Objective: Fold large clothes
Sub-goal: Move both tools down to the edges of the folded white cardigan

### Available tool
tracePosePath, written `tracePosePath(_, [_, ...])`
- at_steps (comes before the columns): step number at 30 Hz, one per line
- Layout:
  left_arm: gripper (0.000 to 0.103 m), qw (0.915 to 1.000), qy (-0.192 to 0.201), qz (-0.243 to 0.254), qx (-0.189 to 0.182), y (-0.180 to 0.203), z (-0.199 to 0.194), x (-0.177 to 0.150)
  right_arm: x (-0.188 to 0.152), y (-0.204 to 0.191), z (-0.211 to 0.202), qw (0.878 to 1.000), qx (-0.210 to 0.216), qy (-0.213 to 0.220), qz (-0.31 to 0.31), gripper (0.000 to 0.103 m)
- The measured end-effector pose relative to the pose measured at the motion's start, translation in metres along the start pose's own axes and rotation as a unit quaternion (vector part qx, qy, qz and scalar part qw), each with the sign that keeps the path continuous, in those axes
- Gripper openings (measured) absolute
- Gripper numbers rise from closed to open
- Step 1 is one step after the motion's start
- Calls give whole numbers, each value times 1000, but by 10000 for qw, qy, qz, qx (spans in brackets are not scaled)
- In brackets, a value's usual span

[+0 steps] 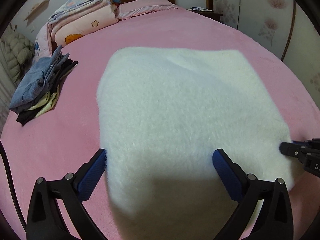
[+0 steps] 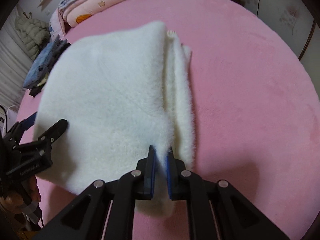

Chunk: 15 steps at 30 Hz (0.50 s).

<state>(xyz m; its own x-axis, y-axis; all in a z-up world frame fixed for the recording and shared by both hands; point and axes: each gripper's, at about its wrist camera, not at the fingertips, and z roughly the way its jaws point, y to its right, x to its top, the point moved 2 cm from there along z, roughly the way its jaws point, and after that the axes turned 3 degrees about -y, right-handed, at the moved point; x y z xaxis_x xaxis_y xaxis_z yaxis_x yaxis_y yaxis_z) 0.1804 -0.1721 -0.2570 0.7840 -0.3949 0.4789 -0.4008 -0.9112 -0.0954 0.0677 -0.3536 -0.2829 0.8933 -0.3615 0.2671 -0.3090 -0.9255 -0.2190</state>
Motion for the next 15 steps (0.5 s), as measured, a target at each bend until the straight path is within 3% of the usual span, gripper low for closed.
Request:
tracePosePath(4, [103, 9990, -240, -160, -349, -13, -4, 6, 3, -1, -13, 9998, 175, 17, 103, 13])
tracePosePath(6, [103, 9976, -335, -177, -583, -18, -11, 8, 5, -1, -21, 9999, 84, -33, 48, 23])
tracePosePath(7, [103, 9969, -339, -182, -686, -19, -18, 9, 7, -2, -27, 10000, 72, -44, 20, 24])
tracePosePath(13, [102, 9948, 242, -617, -775, -64, -49, 35, 29, -23, -67, 9978, 108, 559, -353, 24])
tracePosePath(15, [95, 9918, 298, -876, -879, -79, -44, 44, 43, -37, -65, 9965, 93, 638, -526, 24])
